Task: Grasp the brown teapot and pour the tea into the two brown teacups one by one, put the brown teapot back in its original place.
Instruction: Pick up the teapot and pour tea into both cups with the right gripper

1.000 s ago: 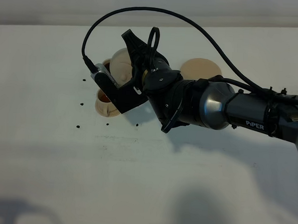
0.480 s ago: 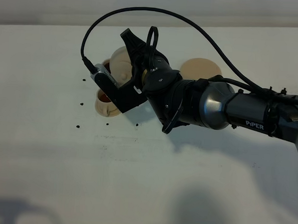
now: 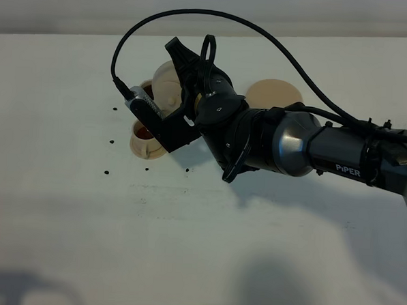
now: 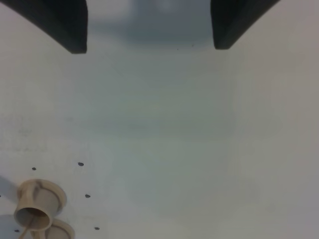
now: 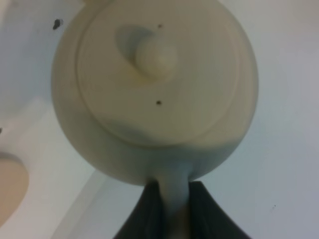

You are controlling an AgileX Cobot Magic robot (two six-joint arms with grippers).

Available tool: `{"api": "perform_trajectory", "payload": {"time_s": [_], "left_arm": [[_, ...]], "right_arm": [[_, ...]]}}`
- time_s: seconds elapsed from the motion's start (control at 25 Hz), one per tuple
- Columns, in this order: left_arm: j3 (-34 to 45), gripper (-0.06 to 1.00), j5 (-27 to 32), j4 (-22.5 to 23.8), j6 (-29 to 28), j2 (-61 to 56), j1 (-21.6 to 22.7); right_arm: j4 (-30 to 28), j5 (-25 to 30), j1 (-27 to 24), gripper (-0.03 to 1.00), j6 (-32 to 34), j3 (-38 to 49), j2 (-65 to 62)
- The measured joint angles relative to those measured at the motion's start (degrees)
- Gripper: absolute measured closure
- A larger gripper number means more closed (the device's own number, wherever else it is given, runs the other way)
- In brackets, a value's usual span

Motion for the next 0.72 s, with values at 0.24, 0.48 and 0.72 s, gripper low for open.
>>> {"api": "perform_trajectory", "payload": {"time_s": [0.24,0.48,0.72], "left_arm": [[0.0,0.35,0.0,0.0,0.0,0.0,0.0],[0.0,0.35,0.05,0.0,0.0,0.0,0.0],[0.0,0.35,0.05,0.0,0.0,0.0,0.0]], "right_arm": [[0.0,0.0,0.0,0.88,-0.04,0.0,0.0],[0.0,0.0,0.0,0.88,-0.04,0.0,0.0],[0.0,0.04,0.0,0.88,0.02,0.0,0.0]]}}
